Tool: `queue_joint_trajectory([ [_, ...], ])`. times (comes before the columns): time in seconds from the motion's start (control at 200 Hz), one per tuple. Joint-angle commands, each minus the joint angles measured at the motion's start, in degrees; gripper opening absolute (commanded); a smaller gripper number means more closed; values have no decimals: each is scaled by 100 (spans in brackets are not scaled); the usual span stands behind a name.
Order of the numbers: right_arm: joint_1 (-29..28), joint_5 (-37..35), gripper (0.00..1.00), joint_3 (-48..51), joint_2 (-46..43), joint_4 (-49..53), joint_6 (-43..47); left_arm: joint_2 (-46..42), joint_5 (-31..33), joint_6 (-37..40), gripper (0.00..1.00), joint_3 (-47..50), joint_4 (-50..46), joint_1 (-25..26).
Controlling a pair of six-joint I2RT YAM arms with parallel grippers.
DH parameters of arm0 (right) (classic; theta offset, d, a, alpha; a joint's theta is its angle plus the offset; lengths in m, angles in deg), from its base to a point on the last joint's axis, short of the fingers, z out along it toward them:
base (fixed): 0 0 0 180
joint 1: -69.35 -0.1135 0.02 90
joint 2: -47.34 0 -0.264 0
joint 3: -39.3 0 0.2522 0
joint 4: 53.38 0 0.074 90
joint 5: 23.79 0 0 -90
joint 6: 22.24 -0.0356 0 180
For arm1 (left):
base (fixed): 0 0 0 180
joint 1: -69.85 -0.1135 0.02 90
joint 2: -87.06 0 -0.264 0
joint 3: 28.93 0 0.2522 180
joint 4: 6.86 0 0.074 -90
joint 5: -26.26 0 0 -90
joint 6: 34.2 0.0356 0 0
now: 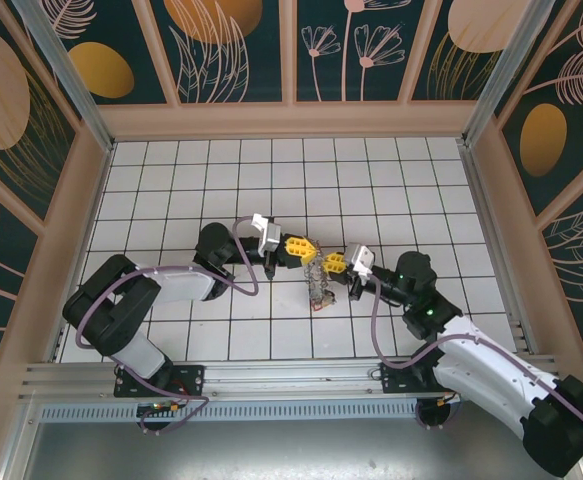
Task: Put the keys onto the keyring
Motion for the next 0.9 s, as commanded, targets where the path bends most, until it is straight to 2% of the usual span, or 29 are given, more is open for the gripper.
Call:
queue_joint_trajectory([
  [0.0, -8, -8, 0, -427, -35, 560, 349, -240, 112, 339, 0, -14, -107, -29],
  [0.425, 480, 378, 0, -1409, 255, 2219, 1155, -337, 162, 443, 0, 137, -99, -32],
  [0.495, 703, 495, 0, -1527, 291, 2371, 1250, -346, 188, 487, 0, 153, -148, -29],
  [0.896, 771, 599, 0, -2062, 458, 2896, 1685, -383, 361, 1102, 0, -77, -1330, -33],
])
